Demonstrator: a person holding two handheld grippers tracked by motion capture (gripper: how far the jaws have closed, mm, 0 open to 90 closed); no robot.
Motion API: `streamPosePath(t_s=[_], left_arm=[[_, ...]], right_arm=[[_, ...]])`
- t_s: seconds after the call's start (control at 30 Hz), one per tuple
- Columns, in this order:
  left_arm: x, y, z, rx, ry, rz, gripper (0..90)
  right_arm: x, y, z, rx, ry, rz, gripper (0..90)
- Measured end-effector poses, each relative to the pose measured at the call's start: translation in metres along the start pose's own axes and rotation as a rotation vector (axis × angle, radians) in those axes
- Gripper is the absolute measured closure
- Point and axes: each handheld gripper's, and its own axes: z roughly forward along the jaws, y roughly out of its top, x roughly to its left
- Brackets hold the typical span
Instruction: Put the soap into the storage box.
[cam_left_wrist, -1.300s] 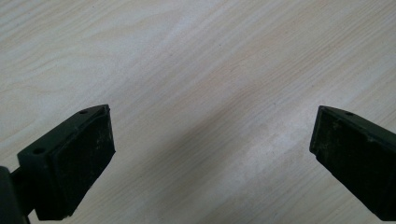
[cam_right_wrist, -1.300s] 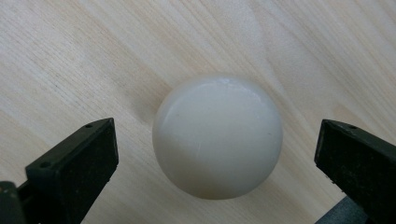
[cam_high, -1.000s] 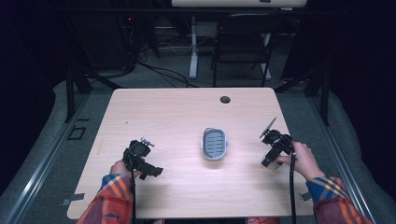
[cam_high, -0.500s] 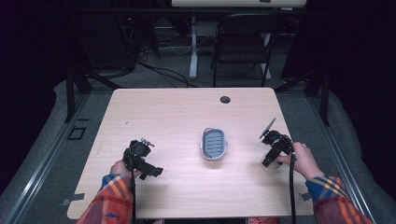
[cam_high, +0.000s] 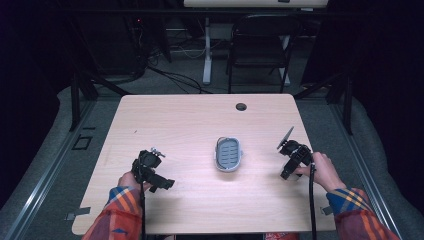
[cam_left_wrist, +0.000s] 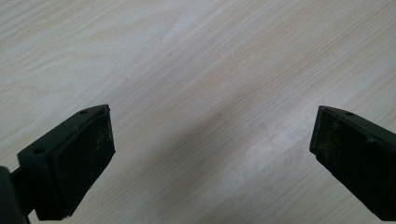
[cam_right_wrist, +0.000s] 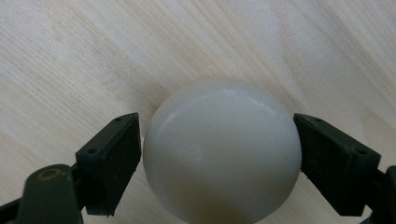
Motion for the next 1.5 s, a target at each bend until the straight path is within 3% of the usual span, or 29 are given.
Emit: streamPosePath(t_s=[0.07, 0.17, 0.2, 0.27, 0.67, 0.73, 0.77, 0.9, 1.03, 1.07, 1.1, 1.13, 1.23, 1.3, 1.33, 1.37, 1.5], left_arm=[[0.000, 0.000, 0.000, 0.000, 0.000, 0.000, 0.0], [0.000, 0.000, 0.000, -0.002, 0.000, 0.000, 0.0], [0.000, 0.000, 0.000, -0.002, 0.000, 0.000, 0.0], [0.000, 0.000, 0.000, -0.002, 0.000, -0.001, 0.0], [0.000, 0.000, 0.000, -0.002, 0.000, 0.000, 0.0], [0.000, 0.000, 0.000, -0.001, 0.000, 0.001, 0.0], [0.000, 0.000, 0.000, -0.002, 0.000, -0.001, 0.0], [0.000, 0.000, 0.000, -0.002, 0.000, 0.000, 0.0], [0.000, 0.000, 0.000, -0.002, 0.000, 0.000, 0.0], [0.000, 0.000, 0.000, -0.003, 0.000, 0.000, 0.0], [0.000, 0.000, 0.000, -0.003, 0.000, 0.000, 0.0], [0.000, 0.000, 0.000, -0.002, 0.000, 0.000, 0.0], [0.000, 0.000, 0.000, -0.003, -0.001, 0.000, 0.0], [0.000, 0.000, 0.000, -0.005, 0.001, -0.002, 0.0], [0.000, 0.000, 0.000, -0.005, 0.001, -0.001, 0.0], [0.000, 0.000, 0.000, -0.006, 0.001, -0.002, 0.0], [0.000, -0.001, -0.001, -0.006, -0.001, -0.007, 0.0]], right_arm=[[0.001, -0.001, 0.002, -0.012, 0.010, 0.018, 19.1], [0.000, 0.000, 0.001, 0.010, 0.003, 0.004, 21.4], [0.001, -0.001, 0.004, -0.035, 0.010, 0.036, 21.7], [-0.001, 0.001, 0.001, 0.021, 0.000, -0.004, 21.9], [-0.001, 0.001, 0.000, 0.023, 0.002, 0.001, 22.6], [-0.001, 0.001, 0.000, 0.020, -0.002, 0.001, 22.6], [0.001, -0.001, 0.002, -0.036, 0.010, 0.037, 22.6], [-0.002, 0.002, -0.006, 0.023, -0.006, -0.015, 22.7], [0.002, 0.001, -0.009, 0.003, -0.004, 0.004, 22.6], [0.004, -0.001, -0.005, -0.053, 0.007, 0.040, 22.6], [0.004, -0.001, -0.005, -0.053, 0.007, 0.040, 22.6], [0.003, 0.001, -0.010, -0.017, -0.006, 0.011, 22.7], [0.002, 0.005, -0.013, 0.004, -0.012, -0.009, 22.7], [0.002, 0.006, -0.014, 0.006, -0.016, -0.016, 22.7], [0.003, 0.006, -0.013, -0.019, -0.012, 0.002, 22.7], [0.003, 0.009, -0.017, 0.006, -0.013, -0.017, 22.7], [0.003, 0.010, -0.019, -0.004, -0.016, -0.026, 22.7]])
